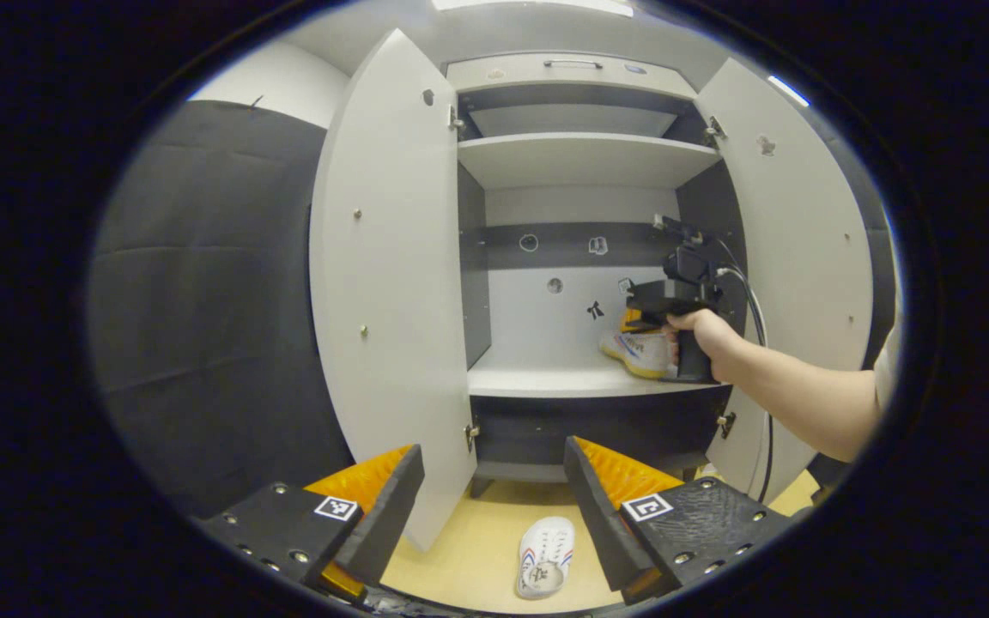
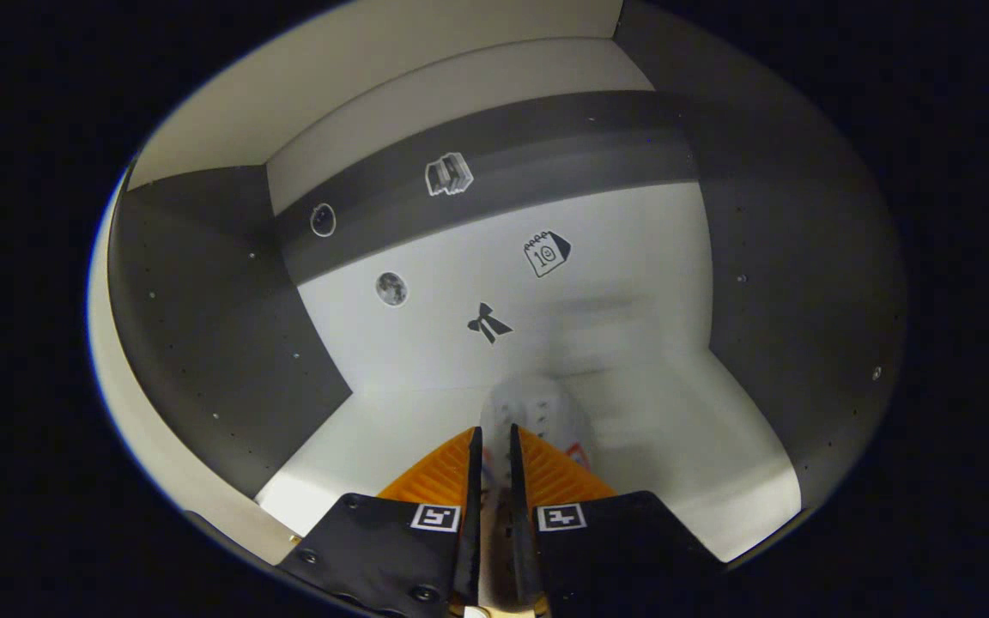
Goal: Grab one shoe with the right hand and put it into the shoe cabinet, grab the other shoe with the left hand and put it into the shoe cabinet; then close the right door with the right hand and the left door with the left hand.
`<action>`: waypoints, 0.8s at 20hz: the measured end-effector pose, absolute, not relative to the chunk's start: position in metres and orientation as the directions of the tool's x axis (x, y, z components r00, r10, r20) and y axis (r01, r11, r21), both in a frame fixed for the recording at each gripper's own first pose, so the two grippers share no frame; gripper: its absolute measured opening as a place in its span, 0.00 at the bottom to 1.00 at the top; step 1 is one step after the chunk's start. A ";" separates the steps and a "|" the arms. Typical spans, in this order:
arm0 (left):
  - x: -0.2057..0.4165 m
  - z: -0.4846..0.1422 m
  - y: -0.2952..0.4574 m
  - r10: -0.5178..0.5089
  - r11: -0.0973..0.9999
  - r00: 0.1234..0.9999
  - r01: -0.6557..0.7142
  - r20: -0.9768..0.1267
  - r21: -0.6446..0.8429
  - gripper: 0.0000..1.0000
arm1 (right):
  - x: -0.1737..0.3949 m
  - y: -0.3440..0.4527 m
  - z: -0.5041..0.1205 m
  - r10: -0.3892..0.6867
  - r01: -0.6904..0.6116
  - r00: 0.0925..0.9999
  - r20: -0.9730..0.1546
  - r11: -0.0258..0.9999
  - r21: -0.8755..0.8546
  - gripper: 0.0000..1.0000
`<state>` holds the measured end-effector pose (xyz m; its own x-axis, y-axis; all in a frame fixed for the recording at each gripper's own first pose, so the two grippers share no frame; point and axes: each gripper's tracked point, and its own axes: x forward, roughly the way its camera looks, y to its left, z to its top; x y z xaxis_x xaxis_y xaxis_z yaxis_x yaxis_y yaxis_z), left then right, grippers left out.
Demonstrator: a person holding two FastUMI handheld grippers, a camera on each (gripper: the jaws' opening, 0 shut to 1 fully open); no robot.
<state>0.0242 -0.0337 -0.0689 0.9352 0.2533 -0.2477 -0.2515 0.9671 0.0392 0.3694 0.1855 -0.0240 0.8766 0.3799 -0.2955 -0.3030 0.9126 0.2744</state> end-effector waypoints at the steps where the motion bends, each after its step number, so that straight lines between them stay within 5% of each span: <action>1: 0.021 -0.074 -0.036 0.254 0.966 0.931 -0.255 -0.262 0.031 0.92 | 0.366 0.188 -0.022 0.393 -0.320 0.875 -0.284 0.908 0.269 0.19; 5: 0.010 -0.090 -0.040 0.244 0.968 0.924 -0.250 -0.295 0.017 0.95 | 0.339 0.182 -0.016 0.398 -0.351 0.881 -0.257 0.912 0.210 1.00; 16: -0.017 -0.135 -0.039 0.050 0.997 0.929 -0.071 -0.367 -0.044 0.95 | 0.212 0.136 -0.001 0.322 -0.306 0.917 -0.234 0.947 0.100 0.98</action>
<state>-0.0166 -0.0387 -0.1354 0.9289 0.0496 -0.3669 -0.0706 0.9965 -0.0442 0.2119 0.1363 -0.0007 0.9175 0.3216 -0.2340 -0.3064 0.9466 0.0999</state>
